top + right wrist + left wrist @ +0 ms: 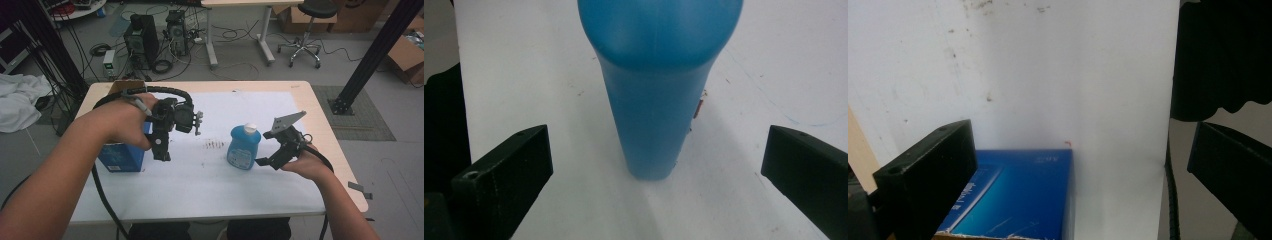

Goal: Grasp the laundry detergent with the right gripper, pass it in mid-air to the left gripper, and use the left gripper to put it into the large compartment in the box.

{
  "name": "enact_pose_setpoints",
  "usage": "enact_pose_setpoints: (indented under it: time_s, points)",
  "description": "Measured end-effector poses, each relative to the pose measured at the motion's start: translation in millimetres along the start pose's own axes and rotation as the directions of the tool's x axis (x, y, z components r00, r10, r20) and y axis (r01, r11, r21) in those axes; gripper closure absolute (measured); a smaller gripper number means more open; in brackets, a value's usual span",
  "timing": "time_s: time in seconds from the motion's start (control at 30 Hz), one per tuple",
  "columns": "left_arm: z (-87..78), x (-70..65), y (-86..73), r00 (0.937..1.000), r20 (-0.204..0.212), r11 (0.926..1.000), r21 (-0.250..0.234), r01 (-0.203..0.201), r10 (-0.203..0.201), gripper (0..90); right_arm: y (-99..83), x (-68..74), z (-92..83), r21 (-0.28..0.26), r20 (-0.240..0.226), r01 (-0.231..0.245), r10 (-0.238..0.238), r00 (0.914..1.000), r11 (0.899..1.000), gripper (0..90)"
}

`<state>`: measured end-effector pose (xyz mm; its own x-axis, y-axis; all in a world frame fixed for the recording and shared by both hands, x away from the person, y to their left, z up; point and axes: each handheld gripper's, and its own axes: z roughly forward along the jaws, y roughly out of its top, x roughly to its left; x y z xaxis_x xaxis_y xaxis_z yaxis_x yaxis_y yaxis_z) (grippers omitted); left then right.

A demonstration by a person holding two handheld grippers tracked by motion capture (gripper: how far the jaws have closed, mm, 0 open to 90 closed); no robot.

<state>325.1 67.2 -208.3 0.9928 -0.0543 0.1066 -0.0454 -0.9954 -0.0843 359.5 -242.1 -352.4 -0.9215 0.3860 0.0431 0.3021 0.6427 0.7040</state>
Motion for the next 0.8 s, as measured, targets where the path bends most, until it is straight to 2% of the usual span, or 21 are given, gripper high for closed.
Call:
enact_pose_setpoints:
  time_s: [0.43,0.53,0.8]
  points:
    - [0.9,-1.0,-4.8,1.0,0.003,1.0,0.005,0.007,-0.007,0.1,-4.9,-0.7,22.8,-0.06,0.003,-0.008,0.009,1.0,0.998,0.1]
    - [1.6,-1.2,-5.8,0.9999,0.002,0.9999,0.003,0.011,-0.011,0.0,-4.0,0.5,28.4,-0.075,-0.008,-0.006,0.005,1.0,0.997,0.2]
    - [2.8,-2.1,-5.9,1.0,0.005,1.0,0.008,0.005,-0.005,0.0,-6.9,3.1,42.9,-0.106,0.004,-0.007,0.008,1.0,0.994,0.0]
